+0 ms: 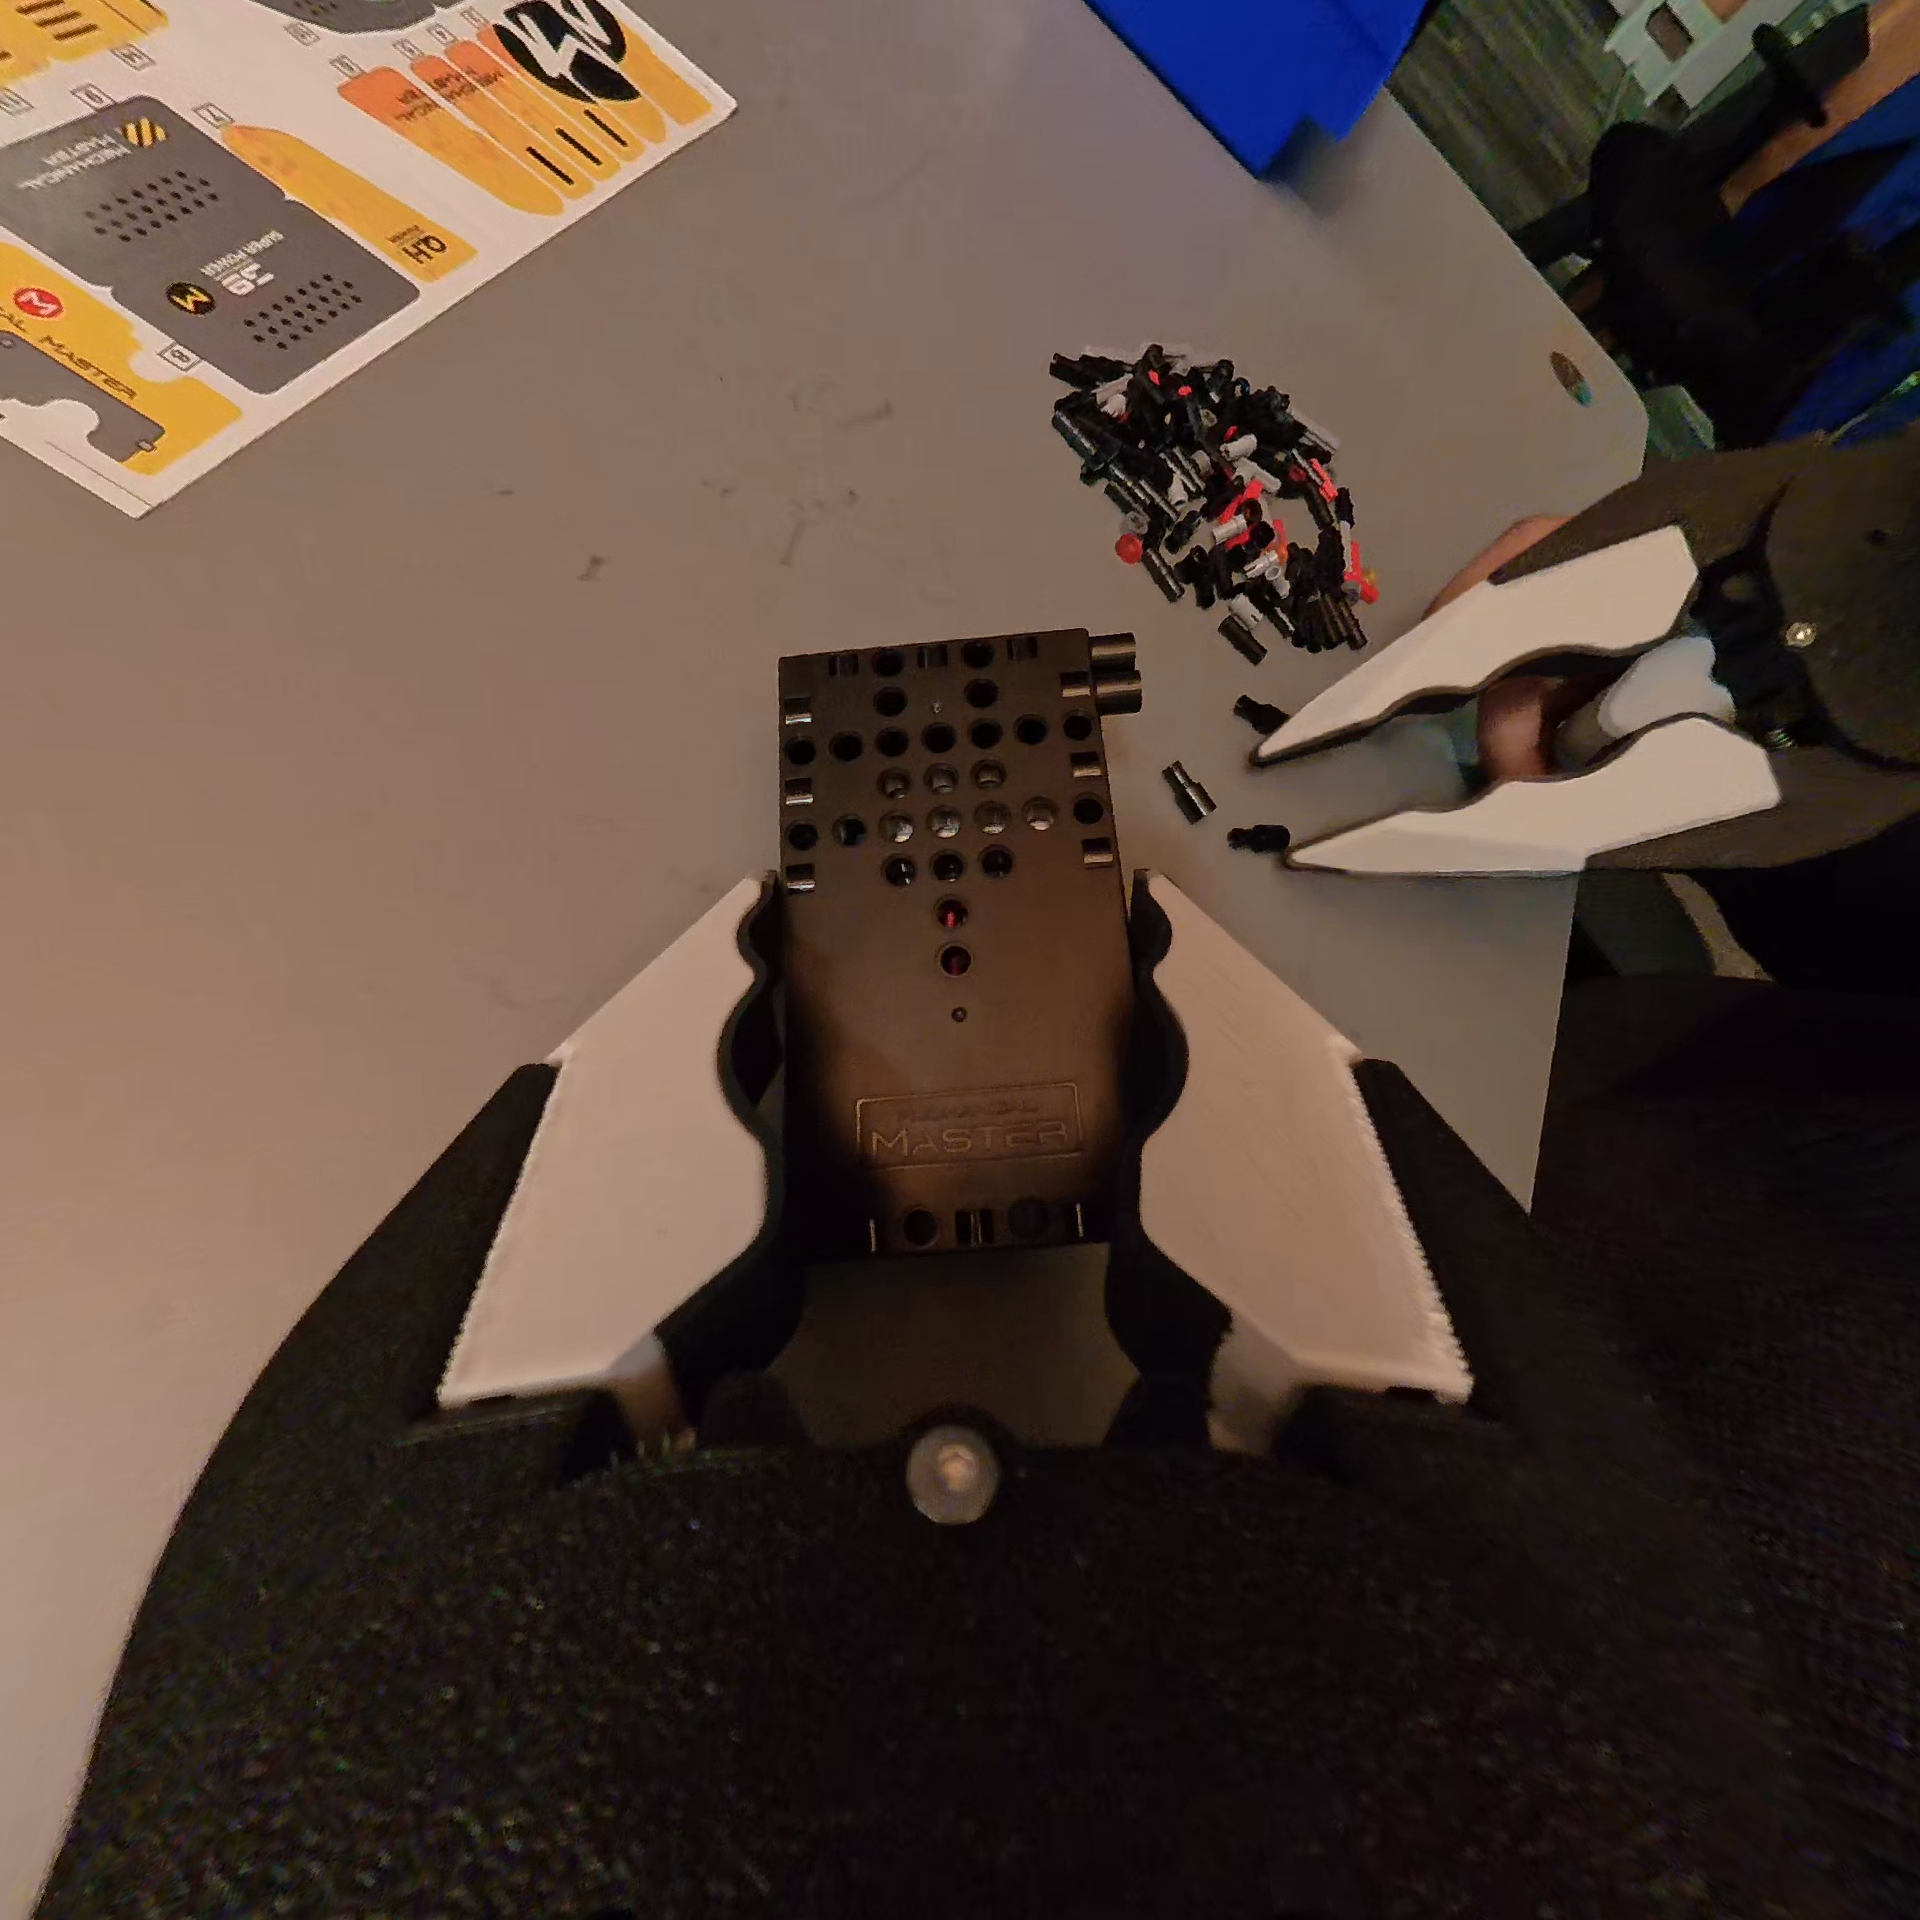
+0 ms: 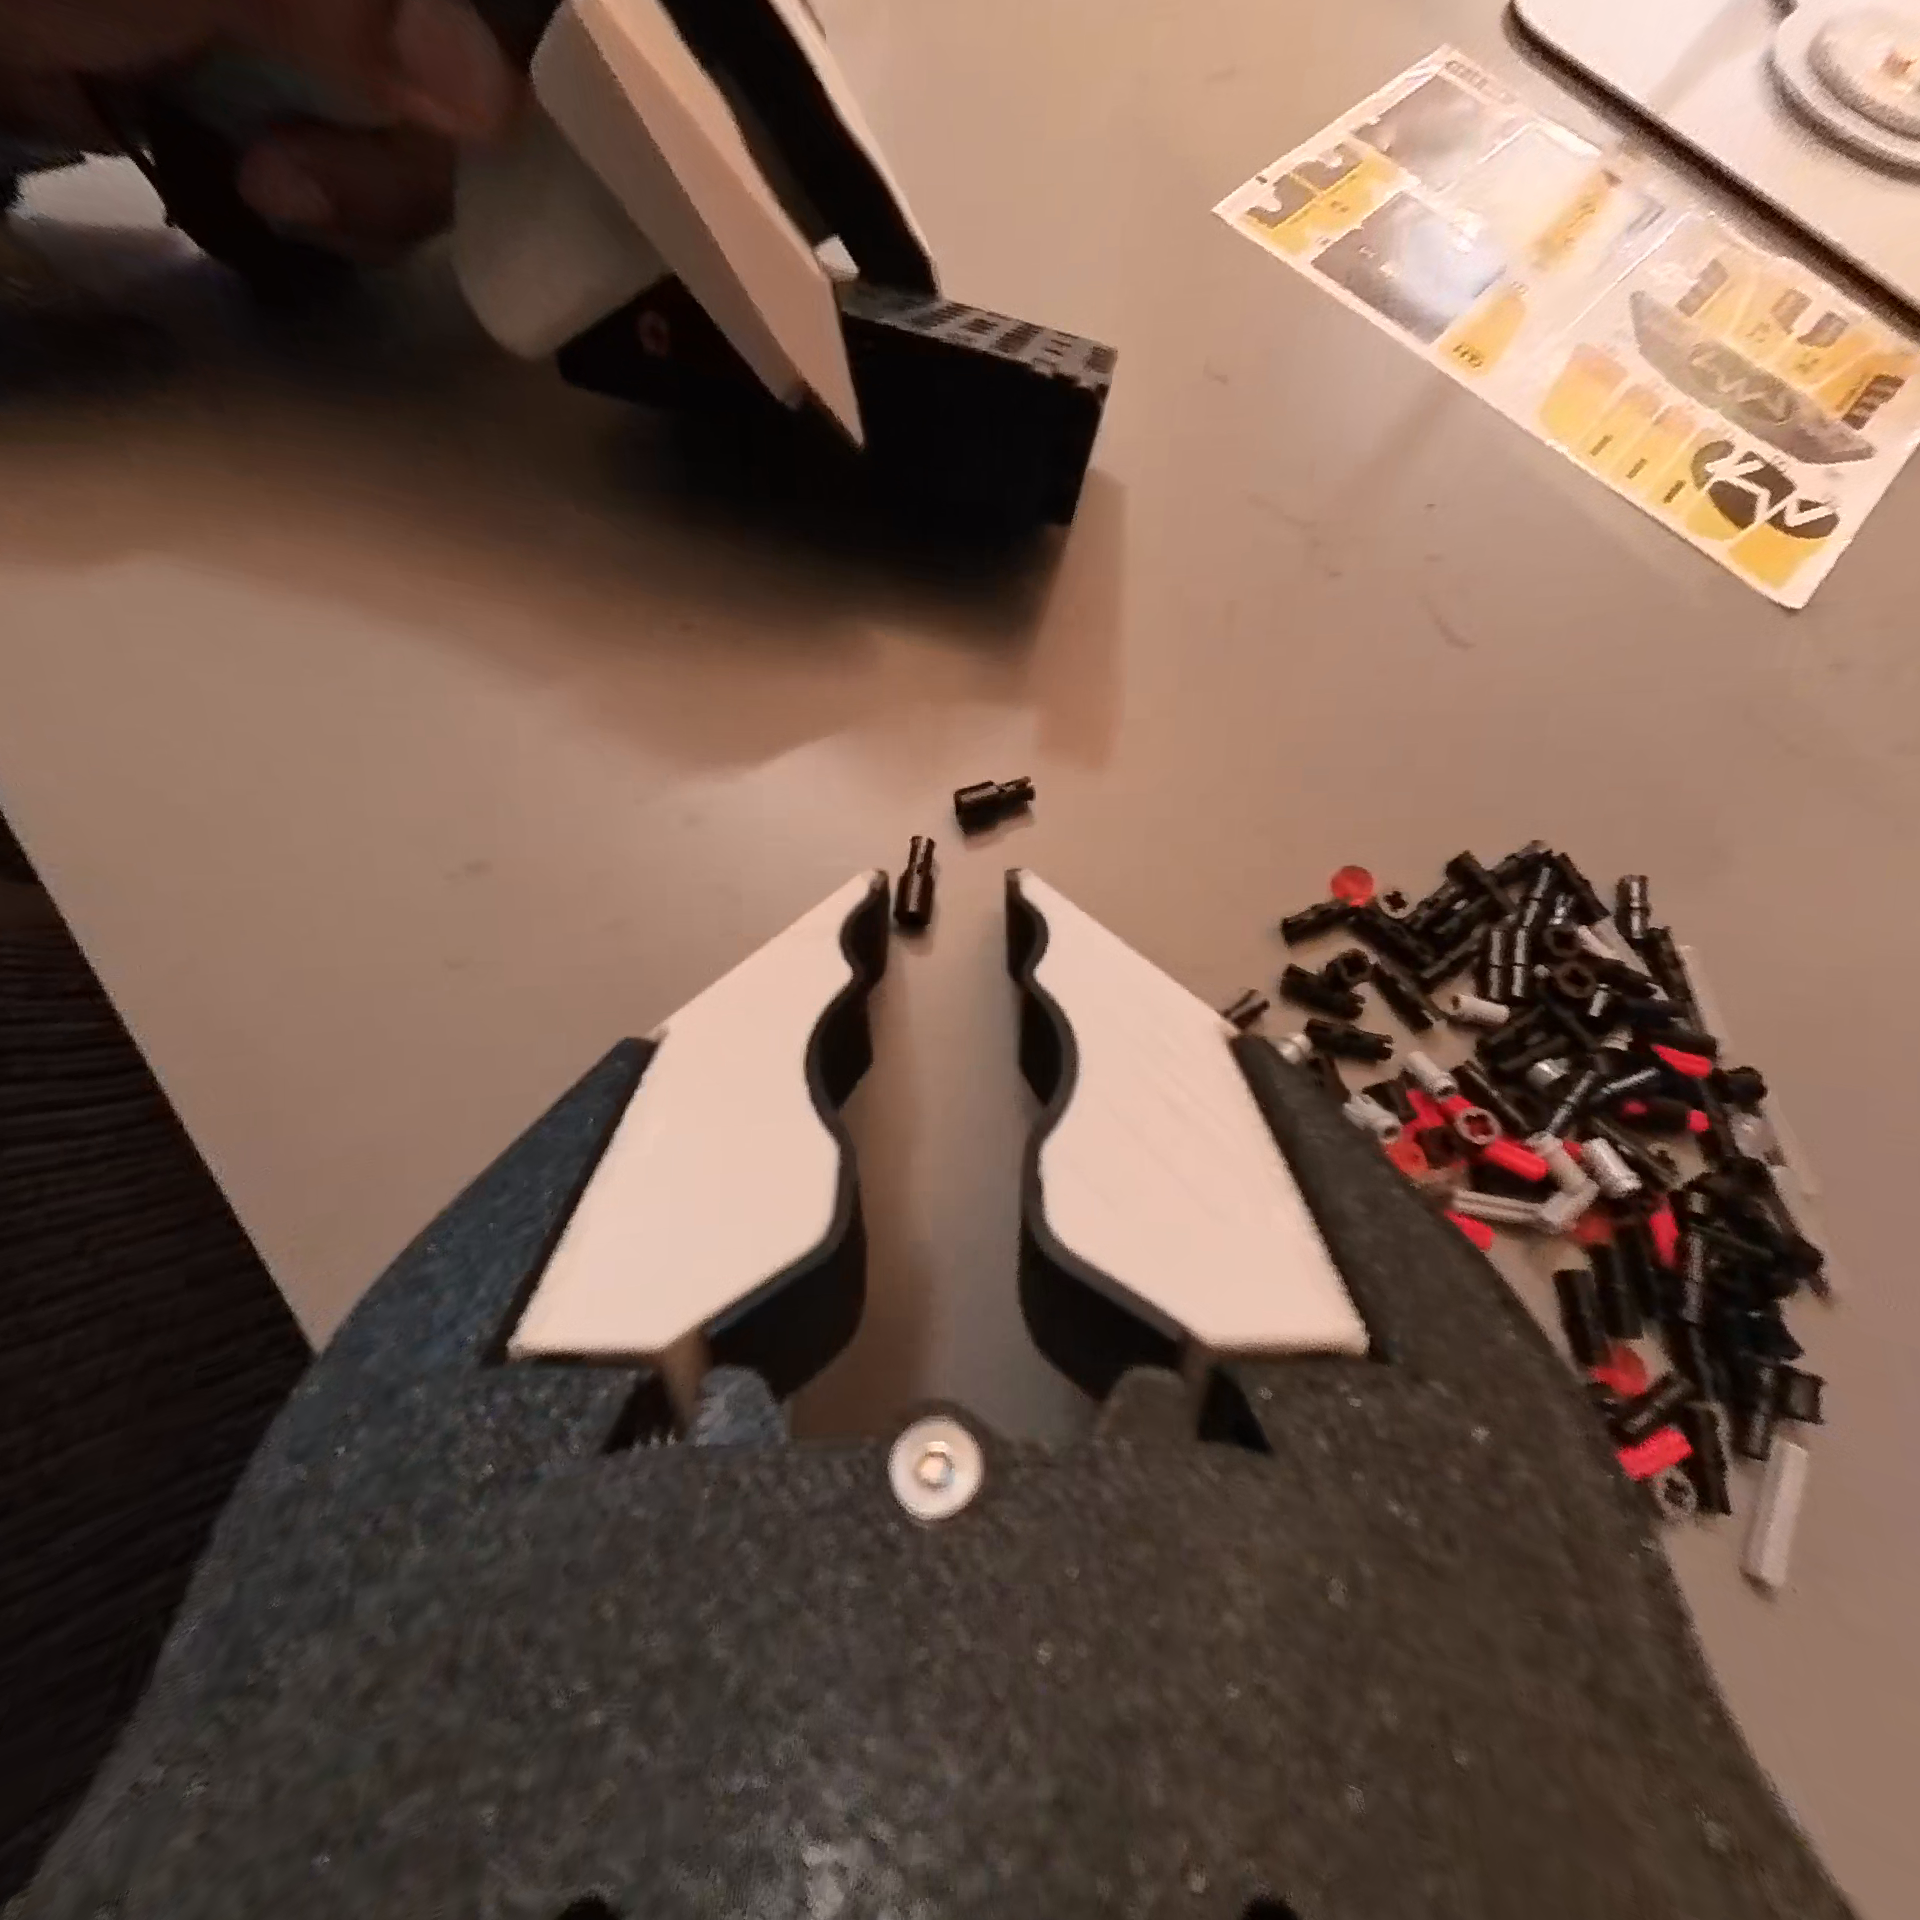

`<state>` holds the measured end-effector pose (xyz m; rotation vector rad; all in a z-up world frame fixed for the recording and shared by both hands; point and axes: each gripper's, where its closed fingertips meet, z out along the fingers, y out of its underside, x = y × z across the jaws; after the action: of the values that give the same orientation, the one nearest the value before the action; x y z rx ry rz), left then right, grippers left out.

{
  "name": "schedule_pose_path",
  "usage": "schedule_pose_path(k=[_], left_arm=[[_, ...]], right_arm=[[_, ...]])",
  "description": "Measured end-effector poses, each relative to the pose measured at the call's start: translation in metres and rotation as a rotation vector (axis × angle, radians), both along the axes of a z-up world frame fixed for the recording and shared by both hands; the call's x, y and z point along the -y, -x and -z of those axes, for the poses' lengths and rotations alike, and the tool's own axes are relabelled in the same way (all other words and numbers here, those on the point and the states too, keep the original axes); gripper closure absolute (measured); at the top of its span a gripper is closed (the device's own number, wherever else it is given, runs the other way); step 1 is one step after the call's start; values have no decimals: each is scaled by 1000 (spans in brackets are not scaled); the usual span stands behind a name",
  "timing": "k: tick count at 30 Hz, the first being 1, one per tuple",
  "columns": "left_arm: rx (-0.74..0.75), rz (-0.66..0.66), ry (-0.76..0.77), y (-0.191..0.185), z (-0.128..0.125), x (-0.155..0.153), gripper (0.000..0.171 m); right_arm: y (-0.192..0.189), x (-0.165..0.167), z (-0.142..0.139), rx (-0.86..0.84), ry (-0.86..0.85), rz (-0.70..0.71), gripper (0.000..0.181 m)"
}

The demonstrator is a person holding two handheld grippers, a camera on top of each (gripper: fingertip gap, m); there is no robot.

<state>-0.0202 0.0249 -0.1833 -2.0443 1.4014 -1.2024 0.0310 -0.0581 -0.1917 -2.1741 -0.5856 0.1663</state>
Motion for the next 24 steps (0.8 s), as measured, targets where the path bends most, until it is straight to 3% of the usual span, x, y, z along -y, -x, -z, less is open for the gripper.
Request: schedule_pose_path(k=[6, 11, 19, 24], left_arm=[[6, -2, 16, 0, 0, 0, 105], [19, -3, 52, 0, -2, -1, 105], [30, -4, 79, 0, -3, -1, 105], [34, -5, 88, 0, -3, -2, 105]], right_arm=[[5, 2, 6, 89, -9, -35, 173], [7, 3, 5, 88, -16, -50, 173], [4, -28, -44, -144, -220, -8, 173], [-3, -52, -49, -35, -279, 14, 173]])
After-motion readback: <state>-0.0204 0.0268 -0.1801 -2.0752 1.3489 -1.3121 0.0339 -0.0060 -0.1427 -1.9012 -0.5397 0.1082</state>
